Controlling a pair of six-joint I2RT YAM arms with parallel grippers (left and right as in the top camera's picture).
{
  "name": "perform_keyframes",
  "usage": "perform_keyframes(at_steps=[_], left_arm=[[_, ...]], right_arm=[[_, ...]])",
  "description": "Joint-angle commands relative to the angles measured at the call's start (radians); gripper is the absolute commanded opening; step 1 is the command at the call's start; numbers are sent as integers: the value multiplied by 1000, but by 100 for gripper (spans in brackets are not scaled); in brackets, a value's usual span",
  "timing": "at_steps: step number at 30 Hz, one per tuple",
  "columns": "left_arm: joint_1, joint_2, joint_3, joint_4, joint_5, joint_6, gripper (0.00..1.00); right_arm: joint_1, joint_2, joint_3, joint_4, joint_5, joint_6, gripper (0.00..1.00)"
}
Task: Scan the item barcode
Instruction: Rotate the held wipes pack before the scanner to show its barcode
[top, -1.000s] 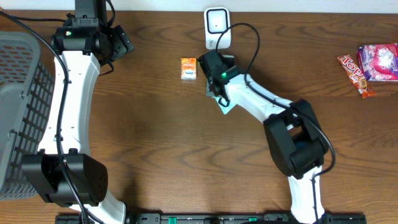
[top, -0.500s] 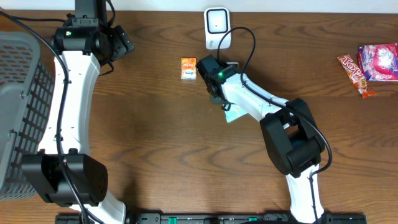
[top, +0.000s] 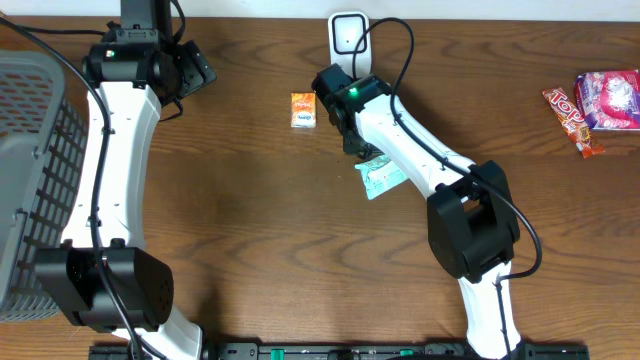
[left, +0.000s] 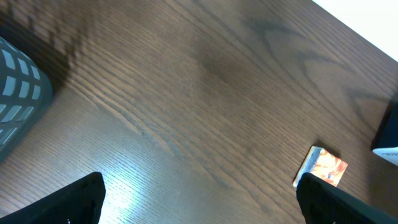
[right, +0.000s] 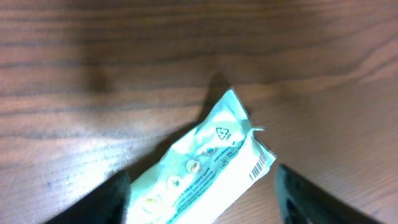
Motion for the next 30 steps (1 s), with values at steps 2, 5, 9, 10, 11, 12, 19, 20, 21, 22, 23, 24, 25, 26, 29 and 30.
perform_keyframes(at_steps=[2, 5, 9, 10, 11, 12, 19, 20, 21, 22, 23, 24, 25, 26, 29, 30], left_arm=[[0, 3, -2, 1, -17, 5, 98], [0, 3, -2, 1, -17, 5, 98], [0, 3, -2, 1, -17, 5, 98], [0, 3, -2, 0, -17, 5, 98], [0, 3, -2, 1, -17, 5, 98], [0, 3, -2, 1, -17, 5, 98], [0, 3, -2, 1, -17, 5, 98], [0, 3, -2, 1, -17, 5, 98], [0, 3, -2, 1, -17, 5, 98], [0, 3, -2, 1, -17, 5, 98], [0, 3, -2, 0, -17, 5, 98], [0, 3, -2, 0, -17, 5, 98], [0, 3, -2, 1, -17, 5, 98], [0, 3, -2, 0, -17, 5, 98], [0, 3, -2, 1, -17, 5, 98], [0, 3, -2, 0, -17, 5, 98]], right_arm=[[2, -2, -30, -7, -166, 31, 87], [3, -2, -52, -1, -151, 31, 54], [-2, -2, -113, 15, -72, 213, 55], [-3, -2, -132, 27, -72, 240, 55], [-3, -2, -149, 39, -72, 256, 56], [-3, -2, -163, 48, -71, 266, 58], [-3, 0, -272, 122, -43, 317, 62], [-3, 0, -290, 132, -43, 317, 63], [-3, 0, -303, 135, -43, 317, 62], [-3, 0, -313, 135, -46, 317, 61], [-3, 0, -318, 135, -46, 316, 57], [-3, 0, -319, 130, -46, 316, 51], [-3, 0, -318, 128, -47, 315, 40], [-3, 0, -315, 127, -48, 304, 32], [-3, 0, -288, 121, -68, 266, 8], [-3, 0, -278, 121, -77, 255, 1]])
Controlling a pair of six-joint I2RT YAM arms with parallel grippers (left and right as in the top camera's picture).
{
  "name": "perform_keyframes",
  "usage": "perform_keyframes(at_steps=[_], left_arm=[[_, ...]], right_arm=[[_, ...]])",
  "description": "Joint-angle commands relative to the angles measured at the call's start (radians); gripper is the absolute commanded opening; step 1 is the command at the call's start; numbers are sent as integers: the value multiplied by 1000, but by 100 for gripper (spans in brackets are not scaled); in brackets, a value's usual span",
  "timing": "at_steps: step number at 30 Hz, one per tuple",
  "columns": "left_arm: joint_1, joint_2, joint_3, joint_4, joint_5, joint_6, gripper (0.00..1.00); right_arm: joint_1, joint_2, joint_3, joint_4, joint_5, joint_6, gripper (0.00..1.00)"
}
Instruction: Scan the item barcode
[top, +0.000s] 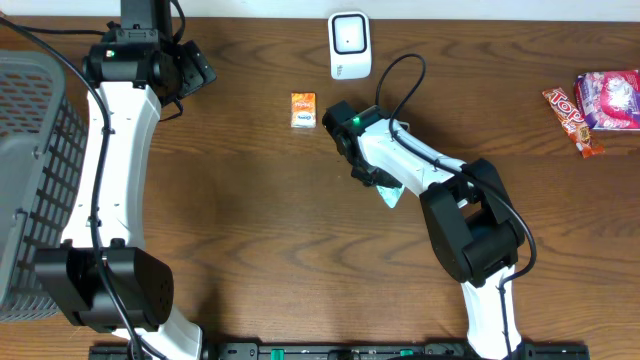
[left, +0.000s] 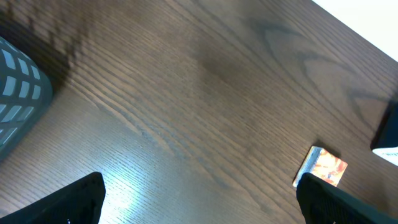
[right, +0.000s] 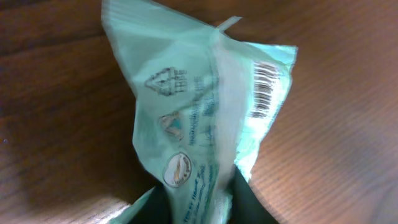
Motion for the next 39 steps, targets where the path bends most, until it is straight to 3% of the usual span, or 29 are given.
perform_keyframes(at_steps=[1, 4, 8, 9, 15, 23, 31, 36, 39], left_arm=[[1, 3, -2, 1, -17, 5, 98], [1, 3, -2, 1, -17, 5, 98], [1, 3, -2, 1, -17, 5, 98], [1, 3, -2, 1, -17, 5, 98], [1, 3, -2, 1, -17, 5, 98], [1, 3, -2, 1, -17, 5, 98], [1, 3, -2, 1, -17, 5, 98], [1, 3, -2, 1, -17, 5, 98], [1, 3, -2, 1, -17, 5, 98]], right_arm=[[-5, 26, 30, 10, -79, -59, 1], [-14, 26, 93, 11, -145, -157, 1], [-42, 26, 198, 23, -356, -403, 1], [-64, 26, 241, 36, -513, -500, 1], [-139, 30, 248, 132, -1057, -726, 1], [-245, 34, 116, 199, -1423, -792, 1], [-340, 35, -132, 351, -1417, -708, 1], [-403, 35, -159, 344, -1276, -707, 21], [-435, 29, -132, 304, -1152, -708, 41]])
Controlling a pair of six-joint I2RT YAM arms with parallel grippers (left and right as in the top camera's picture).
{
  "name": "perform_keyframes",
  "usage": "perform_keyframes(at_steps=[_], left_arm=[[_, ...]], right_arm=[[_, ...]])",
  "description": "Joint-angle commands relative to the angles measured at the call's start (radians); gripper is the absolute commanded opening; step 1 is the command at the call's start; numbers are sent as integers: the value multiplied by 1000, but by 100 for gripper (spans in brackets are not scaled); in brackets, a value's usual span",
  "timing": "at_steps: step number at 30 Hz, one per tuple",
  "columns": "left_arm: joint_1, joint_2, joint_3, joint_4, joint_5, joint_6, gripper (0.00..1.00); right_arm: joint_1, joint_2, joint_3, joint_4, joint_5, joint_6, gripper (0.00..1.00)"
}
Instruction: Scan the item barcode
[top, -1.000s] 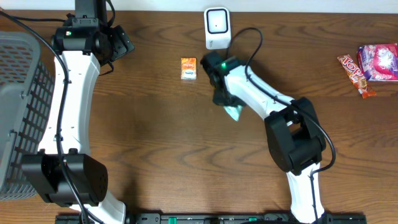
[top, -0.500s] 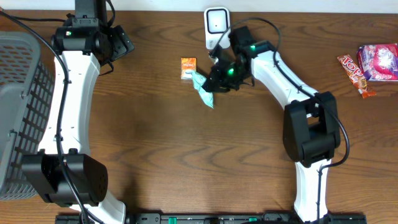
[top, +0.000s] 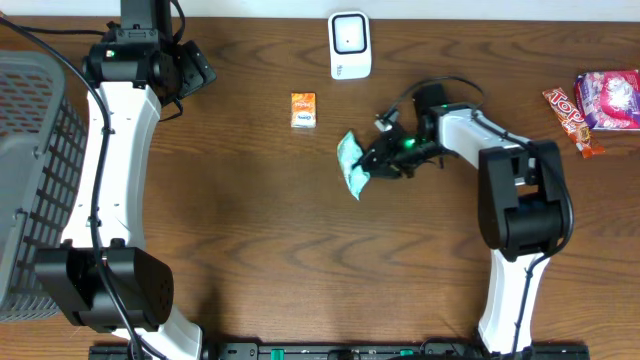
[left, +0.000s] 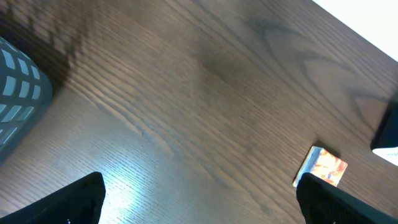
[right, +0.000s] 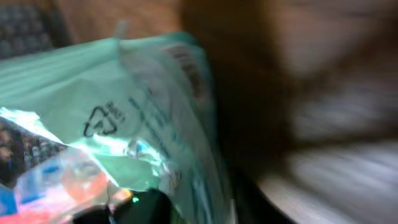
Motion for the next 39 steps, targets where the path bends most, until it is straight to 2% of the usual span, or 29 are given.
perform_keyframes(at_steps=[1, 6, 9, 13, 19, 22, 24, 28, 31, 34, 35, 36, 39], left_arm=[[1, 3, -2, 1, -17, 5, 98], [1, 3, -2, 1, -17, 5, 98], [1, 3, -2, 1, -17, 5, 98], [1, 3, -2, 1, -17, 5, 98], [1, 3, -2, 1, -17, 5, 98], [1, 3, -2, 1, -17, 5, 98], [1, 3, -2, 1, -17, 5, 98], [1, 3, -2, 1, -17, 5, 98], [1, 3, -2, 1, -17, 5, 98], [1, 3, -2, 1, -17, 5, 98], [1, 3, -2, 1, -17, 5, 98], [1, 3, -2, 1, -17, 5, 98], [1, 3, -2, 1, -17, 5, 98]], right_arm=[[-43, 2, 32, -49, 219, 11, 45], [-52, 0, 169, -212, 358, -13, 45], [-41, 0, 255, -285, 360, -52, 45], [-10, 0, 338, -346, 364, -77, 50], [59, 1, 341, -345, 443, -87, 83], [98, 1, 333, -350, 499, -87, 91], [116, 1, 322, -337, 499, -87, 92], [148, 1, 268, -281, 529, -86, 89], [161, 2, 208, -219, 520, -56, 76], [173, 2, 164, -171, 478, -57, 74], [179, 2, 151, -150, 455, -56, 70], [184, 2, 144, -135, 438, -56, 63], [200, 2, 141, -97, 420, -15, 22]])
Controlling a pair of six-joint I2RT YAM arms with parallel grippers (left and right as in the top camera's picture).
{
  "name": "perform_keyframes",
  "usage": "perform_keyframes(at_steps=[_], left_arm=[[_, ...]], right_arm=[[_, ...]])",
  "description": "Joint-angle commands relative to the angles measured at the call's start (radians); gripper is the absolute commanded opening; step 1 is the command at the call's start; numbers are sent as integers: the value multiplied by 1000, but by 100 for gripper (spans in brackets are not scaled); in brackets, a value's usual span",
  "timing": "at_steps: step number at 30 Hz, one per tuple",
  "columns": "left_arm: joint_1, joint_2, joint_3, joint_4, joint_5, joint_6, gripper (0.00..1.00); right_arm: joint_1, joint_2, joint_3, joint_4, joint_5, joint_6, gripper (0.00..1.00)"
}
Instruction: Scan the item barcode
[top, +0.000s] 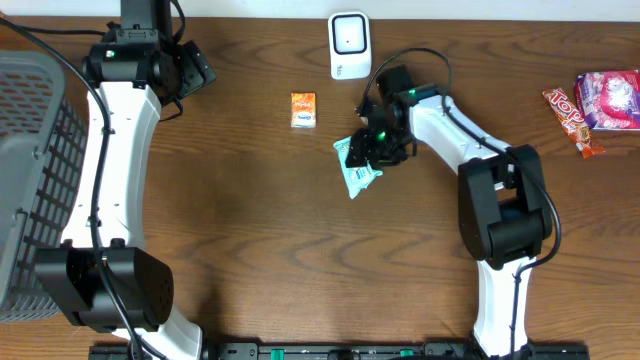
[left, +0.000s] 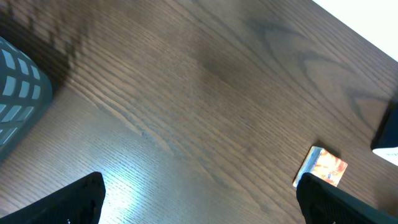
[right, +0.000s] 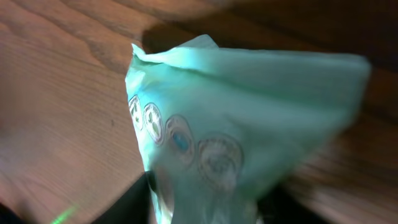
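Observation:
My right gripper (top: 372, 150) is shut on a pale green snack packet (top: 355, 167), held off the table just below the white barcode scanner (top: 349, 44) at the back edge. In the right wrist view the packet (right: 230, 130) fills the frame, blurred, showing round printed icons; no barcode is visible there. My left gripper (left: 199, 202) stands open high over bare wood near the back left, with nothing between its fingers (left: 68, 199).
A small orange packet (top: 303, 109) lies left of the scanner, also in the left wrist view (left: 322, 167). A grey mesh basket (top: 30, 170) stands at the left edge. Red and pink snack packets (top: 595, 105) lie at the far right.
My right gripper with the green packet has shifted up toward the scanner and turned; the wrist moved from right of the packet to above it. The left arm has not moved.
My right gripper stood open over the green packet lying on the table. Then it was shut on the packet. Then it held it lifted and turned left of centre, and now holds it below the scanner. The left arm stayed still throughout.

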Motion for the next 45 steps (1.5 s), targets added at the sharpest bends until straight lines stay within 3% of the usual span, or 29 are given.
perform_keyframes(at_steps=[1, 2, 12, 18, 27, 31, 36, 45], left_arm=[[0, 3, -2, 1, -17, 5, 98], [0, 3, -2, 1, -17, 5, 98], [0, 3, -2, 1, -17, 5, 98], [0, 3, -2, 0, -17, 5, 98], [0, 3, -2, 1, -17, 5, 98], [0, 3, -2, 1, -17, 5, 98], [0, 3, -2, 1, -17, 5, 98], [0, 3, -2, 1, -17, 5, 98]], right_arm=[[32, 14, -26, 27, -34, 53, 11], [34, 14, -20, 47, -34, 78, 1], [-30, 13, 247, 152, 0, 203, 1], [-78, 18, 285, 502, 148, 457, 2], [-76, 108, 273, 762, 173, 717, 2], [-76, 172, 273, 878, 20, 724, 1], [-85, 157, 273, 891, 45, 611, 1], [-243, -75, 273, 735, 70, 517, 1]])
